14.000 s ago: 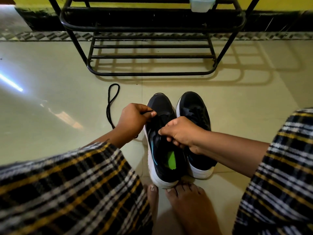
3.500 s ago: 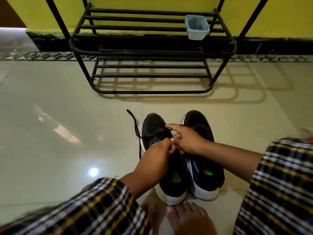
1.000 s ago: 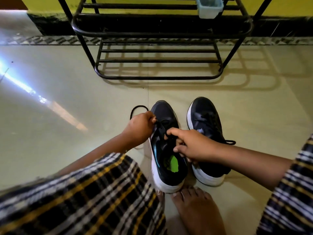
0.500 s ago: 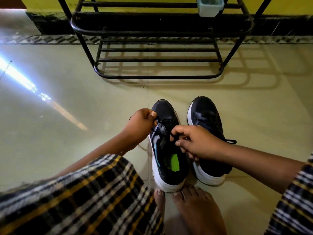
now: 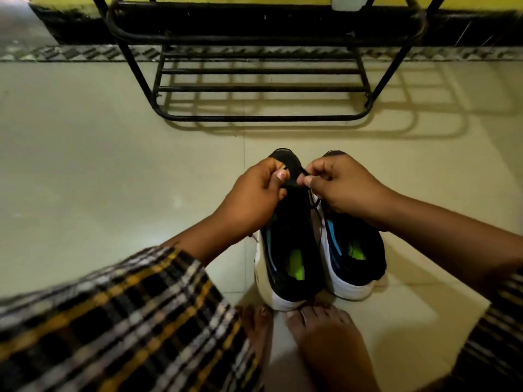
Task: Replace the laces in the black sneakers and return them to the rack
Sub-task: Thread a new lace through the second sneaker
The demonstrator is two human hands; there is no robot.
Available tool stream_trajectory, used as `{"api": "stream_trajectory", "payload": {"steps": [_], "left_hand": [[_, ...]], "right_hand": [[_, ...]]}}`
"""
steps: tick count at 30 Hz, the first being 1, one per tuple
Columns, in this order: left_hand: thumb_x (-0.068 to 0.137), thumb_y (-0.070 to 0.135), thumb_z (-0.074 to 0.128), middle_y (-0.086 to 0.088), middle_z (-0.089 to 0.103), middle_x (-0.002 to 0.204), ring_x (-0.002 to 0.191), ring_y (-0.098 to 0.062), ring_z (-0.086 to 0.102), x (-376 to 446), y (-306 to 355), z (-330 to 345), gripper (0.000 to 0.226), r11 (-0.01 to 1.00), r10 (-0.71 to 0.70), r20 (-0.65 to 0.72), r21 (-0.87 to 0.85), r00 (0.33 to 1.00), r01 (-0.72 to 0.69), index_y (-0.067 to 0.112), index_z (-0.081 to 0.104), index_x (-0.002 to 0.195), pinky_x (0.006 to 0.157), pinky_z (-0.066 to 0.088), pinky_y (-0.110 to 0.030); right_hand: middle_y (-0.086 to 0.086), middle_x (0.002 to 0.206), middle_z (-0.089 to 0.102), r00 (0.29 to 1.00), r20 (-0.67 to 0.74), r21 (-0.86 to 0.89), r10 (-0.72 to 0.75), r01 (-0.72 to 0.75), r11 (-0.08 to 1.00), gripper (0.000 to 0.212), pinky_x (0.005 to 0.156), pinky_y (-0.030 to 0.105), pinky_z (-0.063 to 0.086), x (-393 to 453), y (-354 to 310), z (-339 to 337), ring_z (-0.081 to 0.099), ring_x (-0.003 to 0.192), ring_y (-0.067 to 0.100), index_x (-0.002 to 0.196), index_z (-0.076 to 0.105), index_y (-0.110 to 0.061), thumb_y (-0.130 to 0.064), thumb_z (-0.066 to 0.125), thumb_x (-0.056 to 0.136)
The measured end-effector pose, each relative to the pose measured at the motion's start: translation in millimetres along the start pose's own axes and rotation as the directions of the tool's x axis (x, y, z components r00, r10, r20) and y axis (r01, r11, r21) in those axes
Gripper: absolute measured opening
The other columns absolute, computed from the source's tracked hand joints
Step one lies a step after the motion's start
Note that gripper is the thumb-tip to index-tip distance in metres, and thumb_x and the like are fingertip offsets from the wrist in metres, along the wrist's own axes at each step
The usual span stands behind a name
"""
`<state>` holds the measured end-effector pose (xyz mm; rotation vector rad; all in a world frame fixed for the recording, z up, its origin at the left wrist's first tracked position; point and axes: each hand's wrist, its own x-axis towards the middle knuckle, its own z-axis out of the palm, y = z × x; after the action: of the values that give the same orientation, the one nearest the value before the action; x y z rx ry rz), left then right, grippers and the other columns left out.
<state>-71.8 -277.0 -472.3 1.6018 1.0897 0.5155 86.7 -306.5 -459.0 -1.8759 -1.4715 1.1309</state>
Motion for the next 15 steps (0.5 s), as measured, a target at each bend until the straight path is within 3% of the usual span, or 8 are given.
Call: {"api": "stream_trajectory", "payload": {"steps": [4, 6, 8, 11, 13, 15], "left_hand": [[0.1, 0.019, 0.04, 0.008, 0.05, 0.06, 0.054, -0.006, 0.044, -1.2, -4.2, 0.4, 0.019, 0.997, -0.003, 0.018, 0.077, 1.0, 0.002, 0.015, 0.052, 0.086, 0.062, 0.039, -0.026], [0.1, 0.018, 0.041, 0.005, 0.054, 0.063, 0.058, -0.01, 0.047, -0.5, -4.4, -2.2, 0.018, 0.992, -0.013, 0.012, 0.127, 1.0, 0.011, 0.016, 0.053, 0.088, 0.065, 0.041, -0.028], [0.098, 0.02, 0.044, -0.001, 0.063, 0.072, 0.063, -0.015, 0.052, 1.8, -5.2, -8.8, 0.013, 0.943, 0.014, -0.005, 0.333, 1.0, -0.011, 0.019, 0.054, 0.091, 0.065, 0.044, -0.028], [0.095, 0.027, 0.051, -0.002, 0.066, 0.093, 0.081, -0.022, 0.059, 5.5, -1.1, -26.1, 0.01, 0.786, 0.102, -0.062, 0.616, 0.993, -0.042, 0.025, 0.061, 0.096, 0.074, 0.049, -0.033], [0.092, 0.027, 0.056, 0.001, 0.06, 0.101, 0.086, -0.019, 0.056, 6.2, 9.9, -37.2, 0.01, 0.778, 0.157, -0.077, 0.624, 0.985, -0.075, 0.026, 0.065, 0.095, 0.077, 0.046, -0.03], [0.091, 0.026, 0.059, 0.003, 0.061, 0.101, 0.088, -0.015, 0.057, 4.4, 27.3, -46.6, 0.008, 0.814, 0.209, -0.09, 0.567, 0.974, -0.122, 0.025, 0.067, 0.091, 0.075, 0.046, -0.026]], "right_hand": [[-0.007, 0.043, 0.048, 0.999, -0.032, -0.004, 0.024, -0.024, 1.0, 0.014, 0.037, 0.008, 0.029, 2.0, 2.7, -3.0, 0.041, 0.031, -0.001, 0.095, 0.064, -0.007, -0.009, 0.05, 0.095], [0.001, 0.054, 0.052, 0.997, -0.075, -0.054, 0.005, -0.009, 0.998, 0.014, 0.037, 0.01, 0.031, 3.8, 4.2, -5.1, 0.04, 0.033, 0.001, 0.101, 0.062, -0.013, -0.009, 0.05, 0.095], [0.007, 0.062, 0.056, 0.993, -0.112, -0.119, -0.036, 0.023, 0.993, 0.018, 0.04, 0.007, 0.031, 4.7, 4.2, -9.4, 0.045, 0.039, 0.0, 0.109, 0.056, -0.018, -0.01, 0.051, 0.094], [-0.001, 0.067, 0.065, 0.981, -0.174, -0.16, -0.084, 0.056, 0.985, 0.019, 0.049, 0.008, 0.036, 2.5, -1.7, -21.2, 0.052, 0.047, -0.006, 0.111, 0.054, -0.019, -0.012, 0.052, 0.094], [-0.002, 0.07, 0.067, 0.979, -0.188, -0.11, -0.079, 0.059, 0.992, 0.011, 0.051, 0.014, 0.04, -0.2, -12.7, -34.3, 0.053, 0.046, -0.003, 0.103, 0.057, -0.016, -0.012, 0.052, 0.095], [0.003, 0.073, 0.067, 0.988, -0.151, 0.065, -0.04, 0.05, 0.997, 0.009, 0.047, 0.019, 0.042, -5.3, -33.7, -52.0, 0.052, 0.046, 0.003, 0.094, 0.059, -0.012, -0.01, 0.051, 0.095]]}}
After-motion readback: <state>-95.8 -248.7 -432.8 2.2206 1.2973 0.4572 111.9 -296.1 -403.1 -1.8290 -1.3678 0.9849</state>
